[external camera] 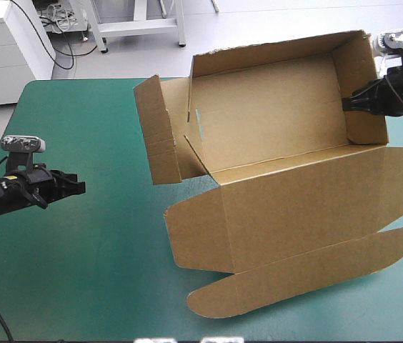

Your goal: Fold the box

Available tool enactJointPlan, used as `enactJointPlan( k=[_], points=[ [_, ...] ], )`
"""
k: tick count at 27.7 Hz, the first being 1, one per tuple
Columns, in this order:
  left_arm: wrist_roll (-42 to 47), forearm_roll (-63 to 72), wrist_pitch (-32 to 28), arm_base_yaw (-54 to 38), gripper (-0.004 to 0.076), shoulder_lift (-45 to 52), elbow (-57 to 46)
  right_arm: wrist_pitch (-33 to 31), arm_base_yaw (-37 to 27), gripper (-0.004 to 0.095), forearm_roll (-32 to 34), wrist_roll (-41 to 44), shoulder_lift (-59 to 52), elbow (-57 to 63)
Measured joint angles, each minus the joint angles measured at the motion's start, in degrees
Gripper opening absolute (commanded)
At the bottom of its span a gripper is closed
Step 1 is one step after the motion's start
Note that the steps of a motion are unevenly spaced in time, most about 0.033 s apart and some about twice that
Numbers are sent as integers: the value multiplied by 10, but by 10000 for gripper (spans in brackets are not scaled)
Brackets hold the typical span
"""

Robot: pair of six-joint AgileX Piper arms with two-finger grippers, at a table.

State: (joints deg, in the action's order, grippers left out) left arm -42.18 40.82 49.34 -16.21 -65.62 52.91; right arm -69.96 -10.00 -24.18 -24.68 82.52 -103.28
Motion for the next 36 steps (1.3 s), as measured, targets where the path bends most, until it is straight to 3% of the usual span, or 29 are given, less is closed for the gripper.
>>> enactJointPlan(
  k=[3,6,10,11,15,23,30,36],
  points=[
    [-140,161,-39,-20,15,-11,-66,0,0,-22,-18,0,0,0],
    [-214,261,-36,-21,51,-45,-104,0,0,-22,-36,-1,-1,5],
    [-249,313,-14,-21,233,-90,-109,0,0,-22,-38,-6,-1,20],
    [-260,330,-4,-21,345,-101,-109,0,0,-22,-38,-8,-1,24],
    [-321,406,61,-21,487,-143,-109,0,0,-22,-53,-19,-1,45],
    [-351,460,85,14,489,-158,-109,1,2,-22,-61,-28,-1,53],
    [-365,526,165,27,489,-158,-98,1,27,-21,-59,-36,-1,53],
    [-345,544,174,42,489,-158,-65,1,29,-19,-59,-36,-1,54]
  ],
)
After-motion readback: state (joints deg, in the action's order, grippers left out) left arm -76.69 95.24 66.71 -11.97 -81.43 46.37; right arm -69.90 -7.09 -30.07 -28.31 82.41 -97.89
